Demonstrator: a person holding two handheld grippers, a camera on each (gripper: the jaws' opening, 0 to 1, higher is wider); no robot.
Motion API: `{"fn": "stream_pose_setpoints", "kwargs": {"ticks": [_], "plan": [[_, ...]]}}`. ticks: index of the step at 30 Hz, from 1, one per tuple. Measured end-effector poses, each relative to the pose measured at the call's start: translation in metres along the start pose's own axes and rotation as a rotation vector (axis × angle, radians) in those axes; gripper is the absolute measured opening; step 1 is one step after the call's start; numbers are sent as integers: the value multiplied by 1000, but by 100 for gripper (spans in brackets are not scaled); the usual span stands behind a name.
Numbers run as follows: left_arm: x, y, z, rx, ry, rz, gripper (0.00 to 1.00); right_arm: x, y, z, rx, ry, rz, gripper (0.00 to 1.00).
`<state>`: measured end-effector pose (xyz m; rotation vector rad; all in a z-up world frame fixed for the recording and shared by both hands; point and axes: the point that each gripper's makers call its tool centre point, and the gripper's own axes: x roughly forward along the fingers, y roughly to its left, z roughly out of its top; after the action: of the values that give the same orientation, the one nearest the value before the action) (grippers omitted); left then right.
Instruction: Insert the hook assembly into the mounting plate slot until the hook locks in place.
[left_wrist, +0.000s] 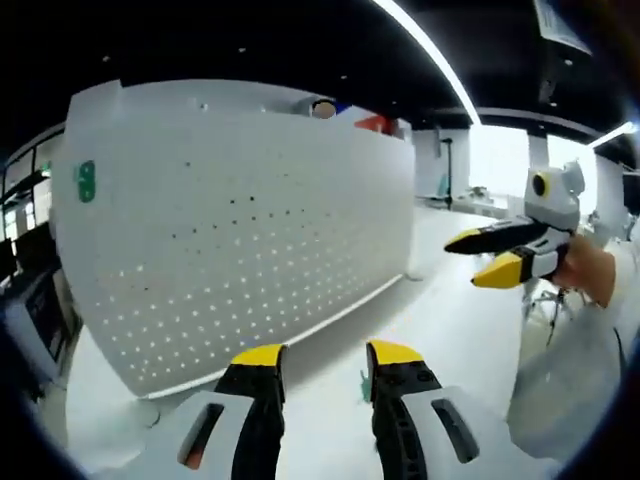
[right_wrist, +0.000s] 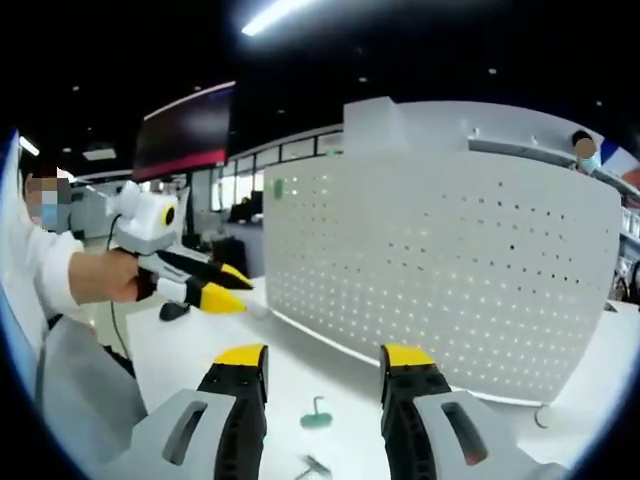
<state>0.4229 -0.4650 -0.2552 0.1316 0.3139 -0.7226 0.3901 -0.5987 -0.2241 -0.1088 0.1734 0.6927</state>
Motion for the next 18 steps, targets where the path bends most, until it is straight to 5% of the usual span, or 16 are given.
{"fn": "stream_pose_setpoints", "kwargs": {"ticks": [7, 18], "plan": [[28, -23, -14, 15, 44, -148, 31, -8, -7, -1, -4, 1, -13, 44], [67, -41, -42, 11, 141, -268, 30, -24, -17, -7, -25, 2, 19, 44]]}}
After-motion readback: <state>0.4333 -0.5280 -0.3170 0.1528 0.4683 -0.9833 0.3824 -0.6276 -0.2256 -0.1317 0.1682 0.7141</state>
